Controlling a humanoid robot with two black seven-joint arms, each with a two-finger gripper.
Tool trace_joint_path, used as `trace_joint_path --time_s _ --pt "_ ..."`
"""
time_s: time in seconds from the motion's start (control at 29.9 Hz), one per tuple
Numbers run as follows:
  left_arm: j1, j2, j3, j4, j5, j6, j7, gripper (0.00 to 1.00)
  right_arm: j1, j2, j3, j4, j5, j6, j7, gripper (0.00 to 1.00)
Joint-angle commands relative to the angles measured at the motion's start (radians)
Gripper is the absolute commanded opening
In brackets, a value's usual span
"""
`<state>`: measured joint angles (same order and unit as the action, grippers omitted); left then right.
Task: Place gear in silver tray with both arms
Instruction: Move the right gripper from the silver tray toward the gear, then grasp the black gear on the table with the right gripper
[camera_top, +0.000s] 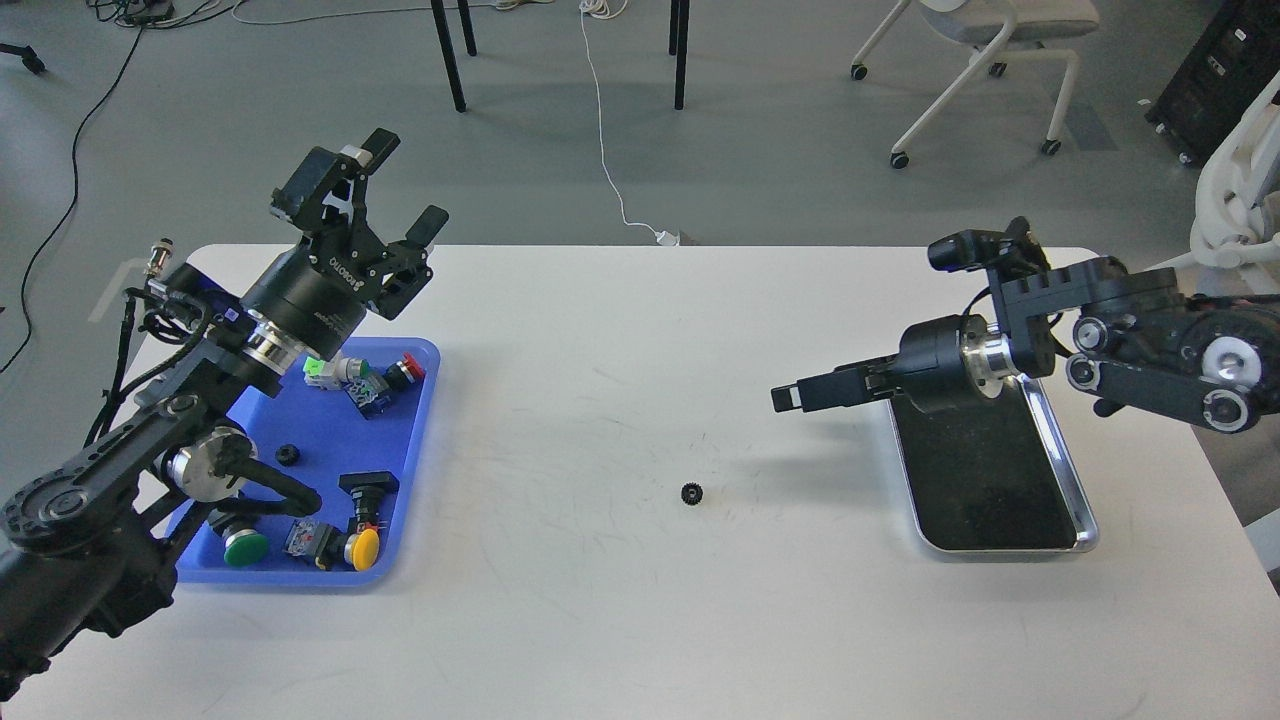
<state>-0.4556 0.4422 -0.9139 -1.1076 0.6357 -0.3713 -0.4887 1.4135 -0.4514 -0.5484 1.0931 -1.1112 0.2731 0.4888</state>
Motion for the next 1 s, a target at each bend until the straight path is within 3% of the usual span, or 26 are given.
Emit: trace_joint_path --time_s 0.0,0.5,0.97 --pt "0.003 0.000 -0.003 0.000 -0.008 -0.001 0.000 0.98 0.065 0.144 -0.149 -0.015 -0.038 -0.107 0.000 0.99" --pt "0.006 0.004 -0.003 -0.029 -0.007 0.000 0.000 0.98 0.070 0.407 -0.381 -0.062 -0.042 -0.393 0.000 0.94" --pt "0.020 0.007 -0.006 -0.052 -0.007 -0.001 0.000 0.98 0.030 0.451 -0.429 -0.117 -0.042 -0.413 0.000 0.85"
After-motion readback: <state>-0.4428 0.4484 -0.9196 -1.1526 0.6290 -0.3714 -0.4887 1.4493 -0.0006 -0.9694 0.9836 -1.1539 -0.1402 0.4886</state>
